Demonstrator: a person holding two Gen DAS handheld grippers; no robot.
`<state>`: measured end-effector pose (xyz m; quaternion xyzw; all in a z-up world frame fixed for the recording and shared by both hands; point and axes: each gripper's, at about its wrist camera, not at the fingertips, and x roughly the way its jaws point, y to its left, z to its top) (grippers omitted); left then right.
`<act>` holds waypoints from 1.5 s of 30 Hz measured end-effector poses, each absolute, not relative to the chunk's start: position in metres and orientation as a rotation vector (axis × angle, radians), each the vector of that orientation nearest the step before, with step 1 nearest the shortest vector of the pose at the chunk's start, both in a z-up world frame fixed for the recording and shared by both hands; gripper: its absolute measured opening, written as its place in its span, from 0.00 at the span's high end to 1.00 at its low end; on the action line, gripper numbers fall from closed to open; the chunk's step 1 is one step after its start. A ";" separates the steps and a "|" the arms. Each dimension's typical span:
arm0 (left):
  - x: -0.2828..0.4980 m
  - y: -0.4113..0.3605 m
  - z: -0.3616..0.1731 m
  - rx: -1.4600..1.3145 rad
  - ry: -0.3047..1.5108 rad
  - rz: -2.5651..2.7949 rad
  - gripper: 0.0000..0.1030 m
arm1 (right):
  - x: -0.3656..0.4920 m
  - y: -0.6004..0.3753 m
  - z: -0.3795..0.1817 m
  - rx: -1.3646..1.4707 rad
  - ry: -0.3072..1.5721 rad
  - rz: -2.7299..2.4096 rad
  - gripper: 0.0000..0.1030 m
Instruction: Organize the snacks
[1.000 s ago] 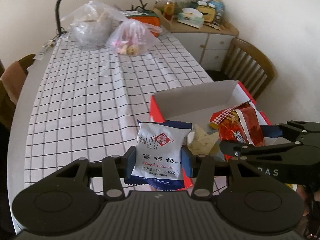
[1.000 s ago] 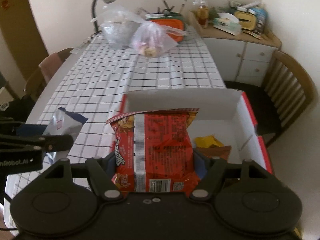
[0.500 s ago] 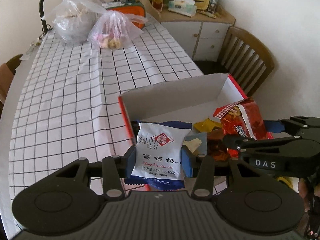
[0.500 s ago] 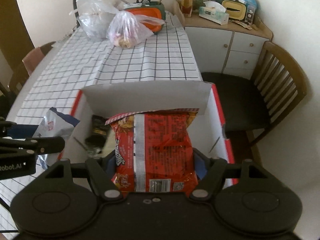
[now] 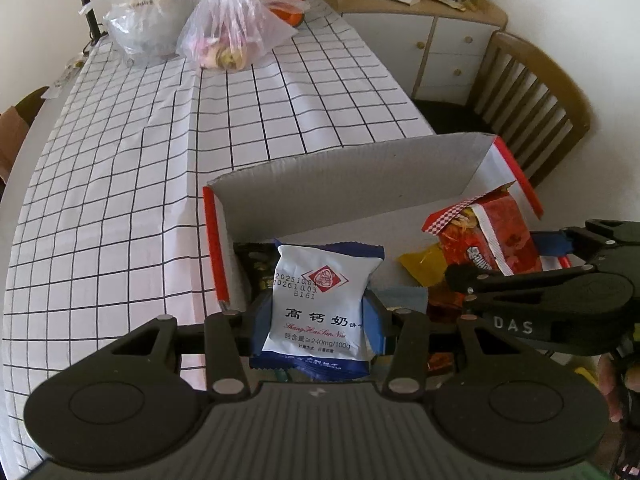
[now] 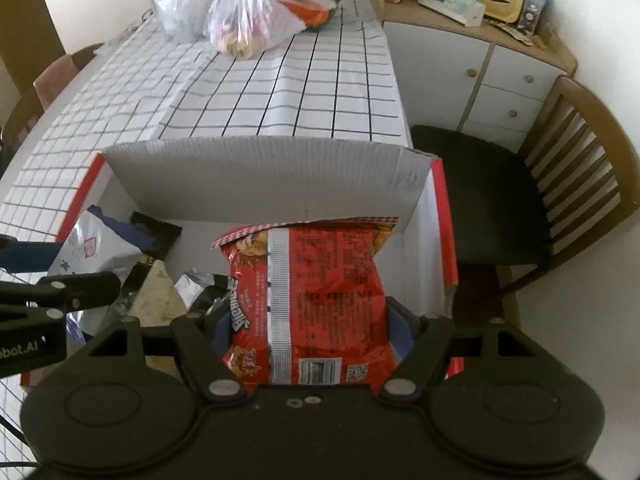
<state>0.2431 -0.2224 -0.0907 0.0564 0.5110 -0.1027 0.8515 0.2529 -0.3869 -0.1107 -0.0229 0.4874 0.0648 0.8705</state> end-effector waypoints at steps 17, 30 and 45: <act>0.254 -0.232 -0.122 0.136 1.125 -0.161 0.55 | 0.253 -0.394 -0.122 -0.022 1.035 0.207 0.23; 0.230 -0.222 -0.101 0.104 1.058 -0.184 0.42 | 0.222 -0.397 -0.100 0.009 0.972 0.218 0.15; 0.177 -0.190 -0.052 0.073 0.937 -0.274 0.31 | 0.151 -0.391 -0.044 0.073 0.794 0.215 0.04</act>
